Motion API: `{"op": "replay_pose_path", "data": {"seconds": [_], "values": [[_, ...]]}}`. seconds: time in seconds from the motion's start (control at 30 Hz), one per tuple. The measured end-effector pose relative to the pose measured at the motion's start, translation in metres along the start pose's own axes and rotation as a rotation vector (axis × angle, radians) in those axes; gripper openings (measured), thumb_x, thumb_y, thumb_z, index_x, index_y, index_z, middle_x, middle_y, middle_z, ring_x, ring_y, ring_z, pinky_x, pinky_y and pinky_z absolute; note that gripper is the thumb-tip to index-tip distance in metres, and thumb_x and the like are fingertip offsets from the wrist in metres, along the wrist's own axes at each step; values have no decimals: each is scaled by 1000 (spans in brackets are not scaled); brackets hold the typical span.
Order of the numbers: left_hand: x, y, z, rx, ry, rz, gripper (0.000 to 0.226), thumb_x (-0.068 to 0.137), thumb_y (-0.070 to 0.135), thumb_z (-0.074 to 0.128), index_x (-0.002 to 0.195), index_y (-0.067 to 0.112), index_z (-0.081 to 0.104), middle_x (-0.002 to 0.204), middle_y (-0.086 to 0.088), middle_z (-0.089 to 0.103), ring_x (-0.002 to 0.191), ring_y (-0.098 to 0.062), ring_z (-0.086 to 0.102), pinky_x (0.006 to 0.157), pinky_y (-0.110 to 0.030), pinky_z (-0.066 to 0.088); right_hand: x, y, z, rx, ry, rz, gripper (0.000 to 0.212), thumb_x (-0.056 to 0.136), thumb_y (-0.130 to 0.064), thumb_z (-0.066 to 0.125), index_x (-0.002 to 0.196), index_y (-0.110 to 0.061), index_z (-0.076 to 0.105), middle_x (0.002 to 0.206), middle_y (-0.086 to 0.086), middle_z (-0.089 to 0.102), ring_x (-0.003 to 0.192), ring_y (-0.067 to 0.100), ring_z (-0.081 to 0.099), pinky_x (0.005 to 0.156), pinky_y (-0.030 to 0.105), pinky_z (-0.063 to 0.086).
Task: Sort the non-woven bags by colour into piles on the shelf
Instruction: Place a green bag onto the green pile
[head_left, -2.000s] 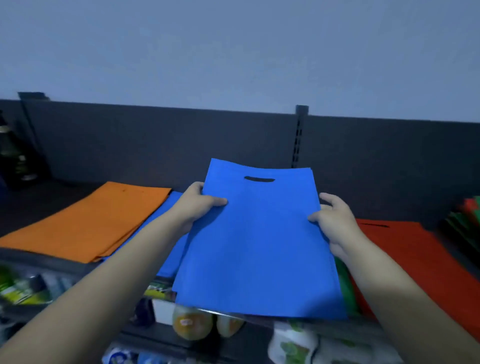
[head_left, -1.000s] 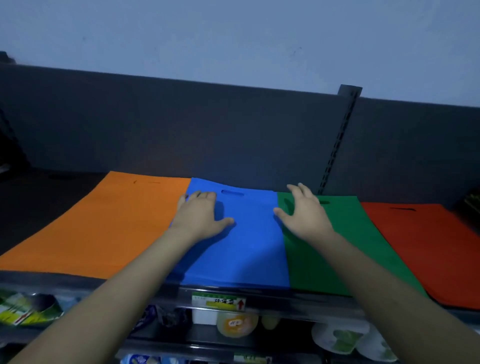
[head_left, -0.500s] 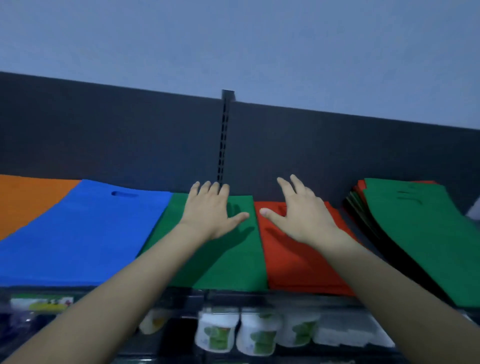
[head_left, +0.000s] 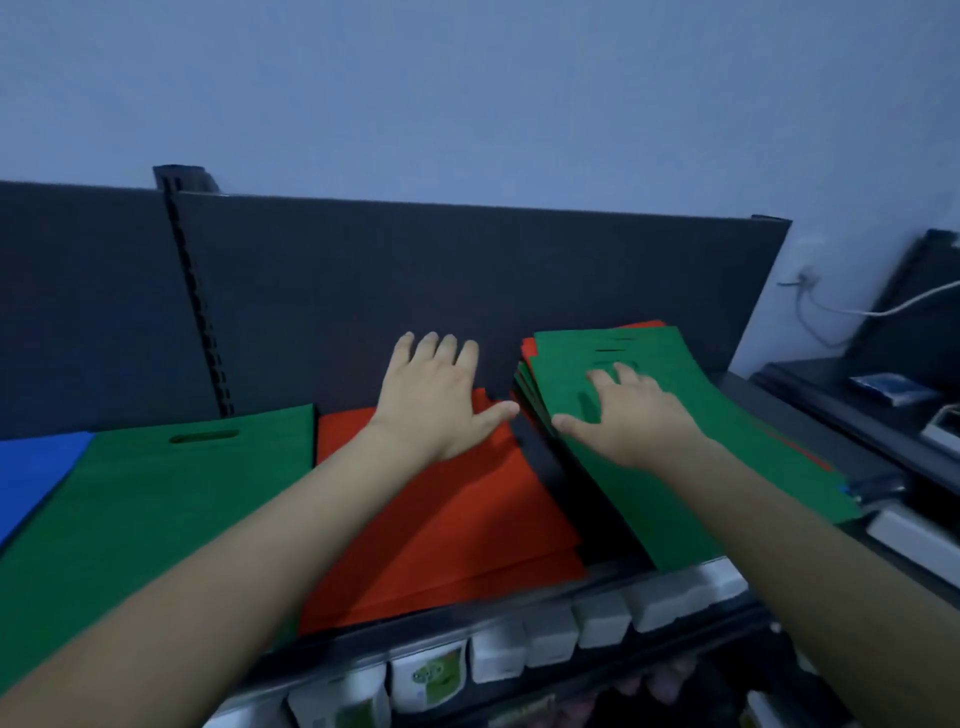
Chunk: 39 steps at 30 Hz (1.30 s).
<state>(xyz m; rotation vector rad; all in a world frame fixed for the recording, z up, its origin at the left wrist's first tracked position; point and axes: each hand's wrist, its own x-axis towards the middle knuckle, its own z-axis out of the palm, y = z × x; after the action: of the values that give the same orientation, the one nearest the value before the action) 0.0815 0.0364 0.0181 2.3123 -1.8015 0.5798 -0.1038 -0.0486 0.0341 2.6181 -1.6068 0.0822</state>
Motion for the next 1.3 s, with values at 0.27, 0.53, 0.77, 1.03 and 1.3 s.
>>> {"op": "replay_pose_path", "data": {"seconds": [0.27,0.53,0.77,1.03,1.3], "values": [[40,78,23,-38,-69,37,91,84,79,25,145,13,33,148,-10,40,138,-28,34,116,-45,17,24,108,19,23,-143,147,84,87,-72,38,148,-16,27,152,13,30,137,33,33,108,45,34],[60,132,54,-720,-312,-391,98,71,71,63,143,13,33,144,-10,45,129,-29,46,105,-42,40,53,193,43,272,-259,145,100,77,-78,49,147,-10,28,150,13,37,133,32,41,104,43,40],[66,153,62,-1299,-98,-712,87,79,17,79,144,12,23,130,-1,50,110,-19,52,88,-29,44,60,196,46,466,-312,35,111,73,-80,52,153,-9,19,159,6,23,143,28,28,111,38,28],[59,137,68,-1267,63,-823,91,82,16,76,151,12,17,146,-11,40,117,-25,50,85,-30,43,63,188,43,611,-207,33,61,84,-62,58,112,-8,54,130,10,53,104,27,56,83,37,41],[57,137,76,-1240,154,-843,80,83,12,74,149,12,29,150,-8,38,131,-27,44,91,-32,43,62,188,46,826,-132,78,36,81,-39,72,82,-14,46,118,28,62,117,44,56,92,48,48]]}}
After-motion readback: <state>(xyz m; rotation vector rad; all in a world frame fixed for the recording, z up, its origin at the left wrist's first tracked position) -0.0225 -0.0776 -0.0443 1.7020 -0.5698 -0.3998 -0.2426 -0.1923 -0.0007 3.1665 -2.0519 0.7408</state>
